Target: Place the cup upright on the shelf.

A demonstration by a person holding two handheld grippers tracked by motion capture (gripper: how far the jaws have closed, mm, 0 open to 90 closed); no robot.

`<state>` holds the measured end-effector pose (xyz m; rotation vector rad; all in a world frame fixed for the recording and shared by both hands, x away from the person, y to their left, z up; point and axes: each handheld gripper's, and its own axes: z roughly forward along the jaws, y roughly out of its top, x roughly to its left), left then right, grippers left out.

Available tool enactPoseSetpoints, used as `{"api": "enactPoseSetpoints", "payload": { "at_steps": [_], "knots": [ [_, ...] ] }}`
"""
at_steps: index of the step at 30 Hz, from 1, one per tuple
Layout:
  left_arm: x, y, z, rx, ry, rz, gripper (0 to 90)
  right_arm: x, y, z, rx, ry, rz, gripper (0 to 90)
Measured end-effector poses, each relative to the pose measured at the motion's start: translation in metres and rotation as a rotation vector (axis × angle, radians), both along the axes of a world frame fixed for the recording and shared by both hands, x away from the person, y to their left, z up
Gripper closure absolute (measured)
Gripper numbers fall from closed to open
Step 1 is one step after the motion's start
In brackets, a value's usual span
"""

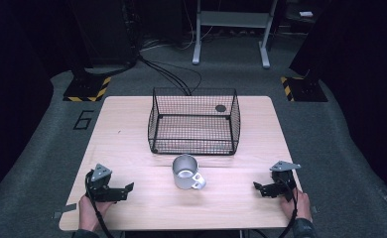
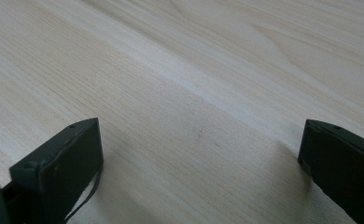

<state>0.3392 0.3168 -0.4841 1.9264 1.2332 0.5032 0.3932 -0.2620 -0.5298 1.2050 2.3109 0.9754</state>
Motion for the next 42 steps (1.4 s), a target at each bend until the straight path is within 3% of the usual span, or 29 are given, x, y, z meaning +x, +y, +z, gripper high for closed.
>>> {"api": "enactPoseSetpoints", "payload": {
  "at_steps": [5, 27, 42],
  "knots": [
    [-0.002, -0.015, 0.012, -0.009, -0.031, -0.031, 0.1, 0.000, 0.000, 0.000, 0.000, 0.000, 0.002, 0.0],
    [0.000, -0.066, 0.038, -0.012, -0.056, -0.197, 0.0, 0.000, 0.000, 0.000, 0.000, 0.000, 0.003, 0.0],
    [0.009, -0.104, 0.053, -0.037, -0.090, -0.275, 0.0, 0.000, 0.000, 0.000, 0.000, 0.000, 0.003, 0.0]
  ]
}}
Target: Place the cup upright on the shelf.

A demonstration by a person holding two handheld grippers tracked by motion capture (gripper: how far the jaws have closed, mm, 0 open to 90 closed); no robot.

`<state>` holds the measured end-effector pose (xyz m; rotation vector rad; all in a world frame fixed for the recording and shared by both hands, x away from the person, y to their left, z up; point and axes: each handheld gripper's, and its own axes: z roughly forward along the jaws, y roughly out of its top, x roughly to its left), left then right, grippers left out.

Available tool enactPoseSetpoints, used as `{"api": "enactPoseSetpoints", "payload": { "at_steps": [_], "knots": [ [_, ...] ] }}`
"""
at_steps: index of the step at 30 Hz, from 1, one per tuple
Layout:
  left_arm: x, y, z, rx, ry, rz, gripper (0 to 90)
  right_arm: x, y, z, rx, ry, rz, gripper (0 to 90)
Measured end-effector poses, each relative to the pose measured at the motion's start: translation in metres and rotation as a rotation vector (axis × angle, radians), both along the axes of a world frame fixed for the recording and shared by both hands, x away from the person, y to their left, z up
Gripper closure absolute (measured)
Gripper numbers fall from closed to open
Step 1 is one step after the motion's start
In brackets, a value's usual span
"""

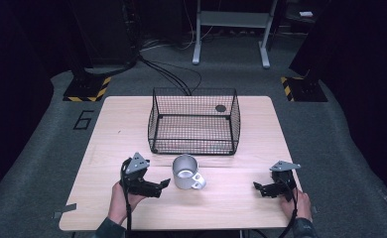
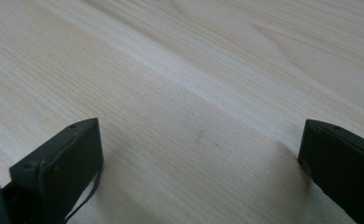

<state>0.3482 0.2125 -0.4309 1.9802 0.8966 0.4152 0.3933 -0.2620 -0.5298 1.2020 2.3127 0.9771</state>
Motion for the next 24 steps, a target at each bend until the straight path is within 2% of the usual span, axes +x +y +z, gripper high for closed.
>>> {"api": "enactPoseSetpoints", "payload": {
  "at_steps": [7, 15, 18, 19, 24],
  "knots": [
    [0.006, -0.021, 0.004, 0.002, -0.004, -0.040, 0.0, 0.000, 0.000, 0.000, 0.000, 0.000, 0.000, 0.0],
    [0.018, -0.039, 0.000, -0.012, -0.004, -0.030, 0.0, 0.000, 0.000, 0.000, -0.001, 0.000, 0.000, 0.0],
    [0.023, -0.044, -0.002, -0.023, 0.012, -0.041, 0.0, 0.000, 0.000, 0.000, 0.000, 0.000, 0.000, 0.0],
    [0.025, -0.046, -0.003, -0.015, 0.003, -0.040, 0.0, 0.000, 0.000, 0.000, -0.001, 0.000, 0.001, 0.0],
    [0.031, -0.057, -0.008, -0.006, 0.035, -0.054, 0.0, 0.000, 0.000, 0.000, -0.001, 0.000, 0.001, 0.0]
  ]
}}
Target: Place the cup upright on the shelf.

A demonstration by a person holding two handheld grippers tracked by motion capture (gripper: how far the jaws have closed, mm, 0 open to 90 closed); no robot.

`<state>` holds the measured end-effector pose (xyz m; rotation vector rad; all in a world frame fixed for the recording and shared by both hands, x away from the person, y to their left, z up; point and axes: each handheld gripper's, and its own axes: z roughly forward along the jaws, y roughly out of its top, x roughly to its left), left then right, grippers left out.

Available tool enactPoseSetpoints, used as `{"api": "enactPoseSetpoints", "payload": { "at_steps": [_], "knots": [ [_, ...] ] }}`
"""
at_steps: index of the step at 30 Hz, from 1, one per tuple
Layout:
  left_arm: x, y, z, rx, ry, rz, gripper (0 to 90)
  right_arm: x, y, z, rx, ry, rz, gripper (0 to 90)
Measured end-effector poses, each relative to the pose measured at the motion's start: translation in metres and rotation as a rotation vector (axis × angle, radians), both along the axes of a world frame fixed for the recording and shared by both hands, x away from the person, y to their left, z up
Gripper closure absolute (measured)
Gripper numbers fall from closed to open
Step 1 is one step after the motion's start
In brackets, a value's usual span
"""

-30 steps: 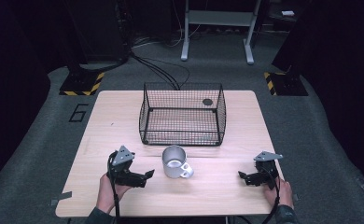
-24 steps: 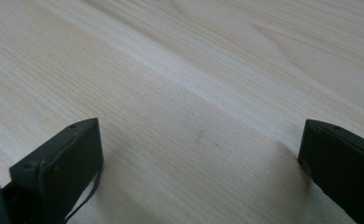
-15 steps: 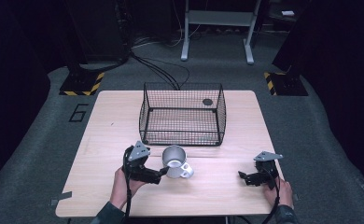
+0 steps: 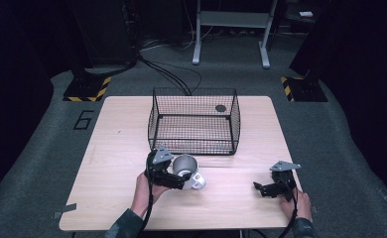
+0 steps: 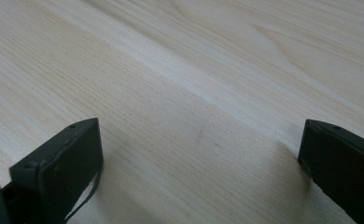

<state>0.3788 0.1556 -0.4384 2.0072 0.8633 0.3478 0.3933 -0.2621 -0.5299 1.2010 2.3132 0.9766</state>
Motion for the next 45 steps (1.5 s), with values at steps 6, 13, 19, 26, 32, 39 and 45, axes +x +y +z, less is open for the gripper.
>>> {"api": "enactPoseSetpoints", "payload": {
  "at_steps": [6, 13, 19, 26, 32, 39, 45],
  "knots": [
    [0.005, -0.008, -0.006, 0.009, 0.004, 0.004, 0.0, 0.000, 0.000, 0.000, 0.000, 0.000, 0.000, 0.0],
    [0.009, -0.016, -0.012, 0.022, -0.008, 0.030, 2.1, 0.000, 0.000, 0.000, 0.000, 0.000, 0.000, 0.0],
    [0.010, -0.019, -0.016, 0.033, -0.007, 0.045, 5.2, 0.000, 0.000, 0.000, 0.000, 0.000, 0.000, 0.0],
    [0.012, -0.018, -0.019, 0.008, 0.014, 0.051, 5.8, 0.000, 0.000, 0.000, 0.000, 0.000, 0.000, 0.0],
    [0.011, -0.019, -0.019, 0.005, 0.006, 0.056, 6.3, 0.000, 0.000, 0.000, 0.000, 0.000, 0.000, 0.0],
    [0.011, -0.018, -0.019, 0.001, 0.008, 0.052, 6.5, 0.000, 0.000, 0.000, 0.001, 0.000, 0.000, 0.0],
    [0.011, -0.013, -0.017, -0.004, -0.002, 0.045, 6.5, 0.000, 0.000, 0.000, 0.000, 0.000, 0.000, 0.0]
  ]
}}
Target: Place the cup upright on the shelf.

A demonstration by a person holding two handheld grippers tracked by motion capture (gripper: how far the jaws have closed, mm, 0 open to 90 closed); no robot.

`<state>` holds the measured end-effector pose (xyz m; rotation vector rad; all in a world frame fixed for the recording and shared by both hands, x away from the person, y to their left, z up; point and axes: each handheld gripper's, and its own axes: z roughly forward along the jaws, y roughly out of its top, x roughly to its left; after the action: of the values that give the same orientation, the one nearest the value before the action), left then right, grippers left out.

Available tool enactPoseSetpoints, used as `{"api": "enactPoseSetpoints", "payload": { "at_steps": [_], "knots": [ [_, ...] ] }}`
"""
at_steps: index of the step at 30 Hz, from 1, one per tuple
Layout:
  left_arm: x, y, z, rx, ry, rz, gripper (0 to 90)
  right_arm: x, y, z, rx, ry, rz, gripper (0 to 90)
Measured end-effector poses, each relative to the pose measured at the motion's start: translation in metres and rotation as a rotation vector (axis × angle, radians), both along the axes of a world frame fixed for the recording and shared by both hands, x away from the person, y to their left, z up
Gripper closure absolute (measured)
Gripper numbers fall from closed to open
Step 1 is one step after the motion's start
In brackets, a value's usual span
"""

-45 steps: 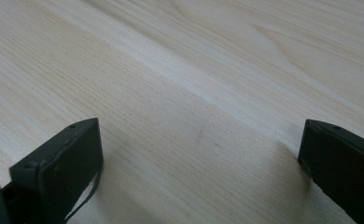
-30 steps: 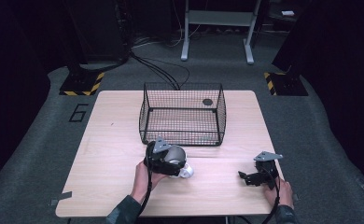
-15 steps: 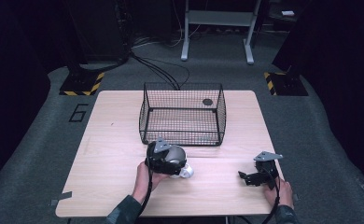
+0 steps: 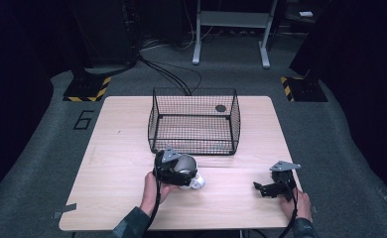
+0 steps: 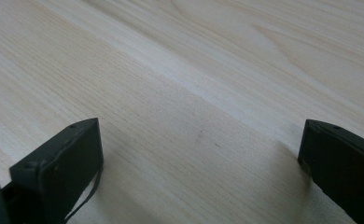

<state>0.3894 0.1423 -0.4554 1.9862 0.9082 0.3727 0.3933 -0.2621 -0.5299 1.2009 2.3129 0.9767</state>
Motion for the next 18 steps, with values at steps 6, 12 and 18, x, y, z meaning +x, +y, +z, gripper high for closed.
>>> {"api": "enactPoseSetpoints", "payload": {
  "at_steps": [6, 12, 18],
  "knots": [
    [-0.003, 0.003, 0.007, 0.009, -0.014, -0.010, 6.5, 0.000, 0.000, 0.000, 0.000, 0.000, 0.001, 0.0],
    [-0.003, 0.006, 0.013, 0.015, -0.001, -0.019, 6.5, 0.000, 0.000, 0.000, 0.000, 0.000, 0.001, 0.0],
    [-0.001, 0.010, 0.022, 0.021, -0.015, -0.022, 6.5, 0.000, 0.000, 0.000, 0.000, 0.000, 0.001, 0.0]
  ]
}}
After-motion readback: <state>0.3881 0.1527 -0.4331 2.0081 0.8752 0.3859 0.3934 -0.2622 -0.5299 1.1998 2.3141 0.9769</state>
